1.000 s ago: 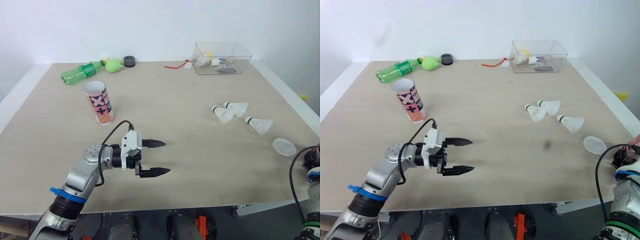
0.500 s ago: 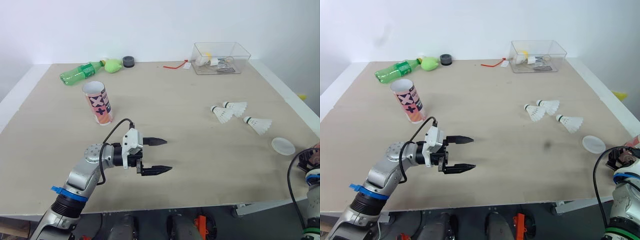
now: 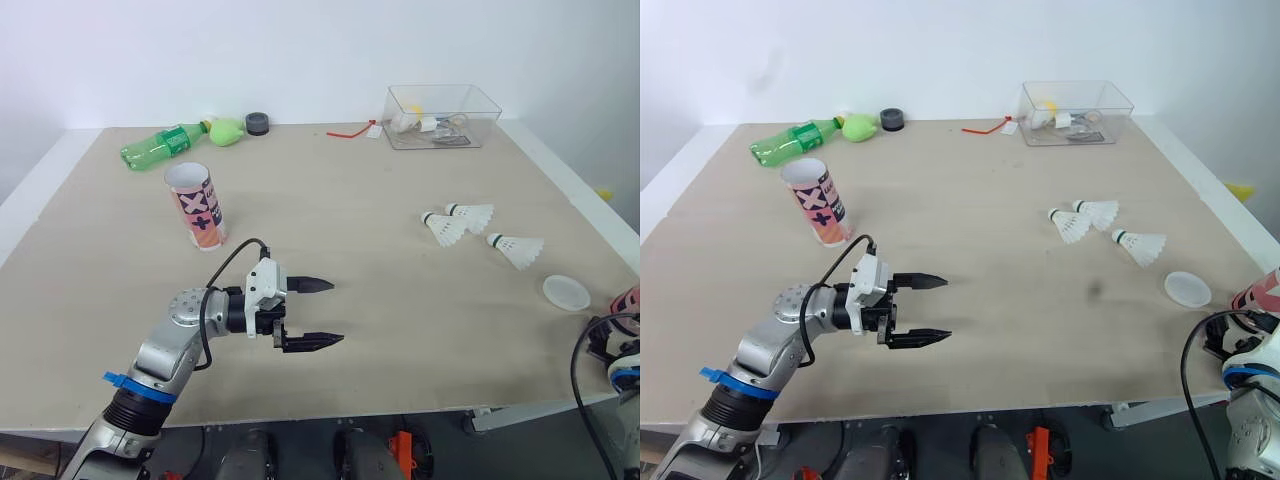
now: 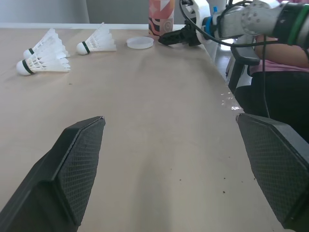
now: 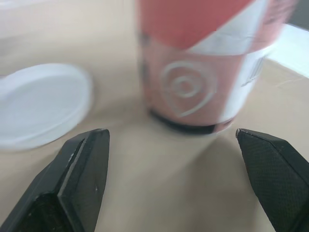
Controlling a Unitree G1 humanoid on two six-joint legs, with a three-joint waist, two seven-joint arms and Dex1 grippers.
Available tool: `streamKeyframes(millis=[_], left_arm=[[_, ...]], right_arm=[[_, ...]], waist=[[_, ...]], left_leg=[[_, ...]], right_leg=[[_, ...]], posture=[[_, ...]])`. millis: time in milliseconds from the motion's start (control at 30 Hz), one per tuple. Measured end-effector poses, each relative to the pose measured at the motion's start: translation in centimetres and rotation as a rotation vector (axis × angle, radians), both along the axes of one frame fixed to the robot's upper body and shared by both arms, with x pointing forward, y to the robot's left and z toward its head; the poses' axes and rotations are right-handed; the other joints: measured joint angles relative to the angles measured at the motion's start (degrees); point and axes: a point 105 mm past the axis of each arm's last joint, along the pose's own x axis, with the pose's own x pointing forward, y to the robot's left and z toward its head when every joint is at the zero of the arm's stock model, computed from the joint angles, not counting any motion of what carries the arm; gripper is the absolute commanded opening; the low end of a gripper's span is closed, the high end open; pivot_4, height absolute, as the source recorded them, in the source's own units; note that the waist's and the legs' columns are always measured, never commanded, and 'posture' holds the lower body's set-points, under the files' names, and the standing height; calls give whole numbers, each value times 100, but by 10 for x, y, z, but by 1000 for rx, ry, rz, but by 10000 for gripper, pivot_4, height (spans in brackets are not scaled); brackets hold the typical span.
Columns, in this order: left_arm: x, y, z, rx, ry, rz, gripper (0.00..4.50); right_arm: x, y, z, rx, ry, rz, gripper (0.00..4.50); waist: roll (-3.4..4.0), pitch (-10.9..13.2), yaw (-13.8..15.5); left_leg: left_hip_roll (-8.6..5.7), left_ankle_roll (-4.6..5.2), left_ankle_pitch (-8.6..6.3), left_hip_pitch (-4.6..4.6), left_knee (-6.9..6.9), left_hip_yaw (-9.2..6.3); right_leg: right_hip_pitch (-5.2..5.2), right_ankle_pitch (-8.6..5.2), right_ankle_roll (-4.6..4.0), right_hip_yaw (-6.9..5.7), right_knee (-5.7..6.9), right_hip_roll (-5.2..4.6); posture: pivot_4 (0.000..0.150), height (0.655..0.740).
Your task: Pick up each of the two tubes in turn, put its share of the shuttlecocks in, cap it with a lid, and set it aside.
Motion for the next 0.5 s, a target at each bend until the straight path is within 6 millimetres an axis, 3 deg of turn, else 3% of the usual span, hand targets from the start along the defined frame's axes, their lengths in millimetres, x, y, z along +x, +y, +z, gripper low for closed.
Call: streamKeyframes(millis=[167, 300, 433, 500], left_arm=[[2, 1, -3, 7, 9, 5, 45000], [3, 2, -5, 12, 2, 11, 45000], [4, 3, -7, 18, 5, 16, 45000], [6, 4, -8, 20, -1, 30, 45000]], right_arm=[[16, 41, 10, -54, 16, 177, 44743], [33, 98, 19, -68, 16, 381, 44743], [44, 133, 28, -44, -14, 528, 44743], [54, 170, 37, -74, -44, 763, 44743]], waist=[[1, 0, -5], [1, 0, 4], [-2, 1, 7], [-3, 3, -1]], left_leg=[[2, 0, 0, 1, 0, 1], [4, 0, 0, -1, 1, -2], [0, -1, -1, -6, 1, 0], [1, -1, -1, -5, 1, 3]], right_leg=[[-1, 0, 0, -1, 0, 0], [-2, 0, -1, -8, 0, -1], [-4, 0, 0, -8, -1, -5], [-6, 0, 0, -7, -1, -5]], posture=[[1500, 7400], [1500, 7400], [1500, 7400], [1500, 7400]])
